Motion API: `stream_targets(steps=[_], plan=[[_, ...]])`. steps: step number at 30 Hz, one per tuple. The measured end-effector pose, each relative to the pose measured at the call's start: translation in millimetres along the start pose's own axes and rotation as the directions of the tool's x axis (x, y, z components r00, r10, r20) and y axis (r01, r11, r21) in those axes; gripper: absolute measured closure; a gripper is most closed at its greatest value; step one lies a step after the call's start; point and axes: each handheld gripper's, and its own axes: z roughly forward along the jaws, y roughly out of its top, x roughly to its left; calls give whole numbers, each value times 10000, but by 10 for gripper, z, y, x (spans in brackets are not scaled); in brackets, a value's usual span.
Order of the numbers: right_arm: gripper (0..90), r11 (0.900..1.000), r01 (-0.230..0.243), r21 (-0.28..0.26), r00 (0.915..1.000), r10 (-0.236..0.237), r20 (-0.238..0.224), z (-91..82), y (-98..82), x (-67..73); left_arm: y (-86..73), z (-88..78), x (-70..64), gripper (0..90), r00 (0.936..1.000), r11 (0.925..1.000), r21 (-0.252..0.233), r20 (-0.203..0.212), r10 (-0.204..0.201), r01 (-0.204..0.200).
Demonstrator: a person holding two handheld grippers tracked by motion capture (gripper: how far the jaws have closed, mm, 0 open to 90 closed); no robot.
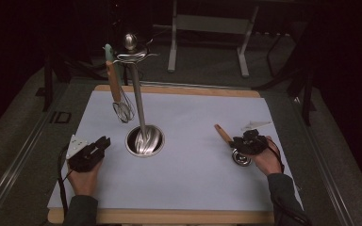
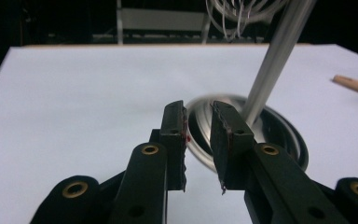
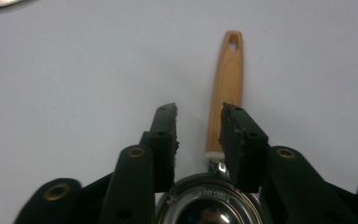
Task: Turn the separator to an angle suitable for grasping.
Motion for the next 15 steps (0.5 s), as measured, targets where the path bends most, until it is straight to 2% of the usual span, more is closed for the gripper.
stream_targets(steps=[5,9,15], plan=[[601,9993,-302,213,9994,298,196,80,-48,-69,-102,35,-28,756,9999,9993,377,139,69,-74],[599,9975,-592,398,9977,578,362,141,-81,-113,-170,57,-51,751,9998,9991,421,193,-93,85],[606,9947,-754,702,9963,722,468,228,-115,-145,-212,84,-79,751,9998,9986,530,205,-13,3]])
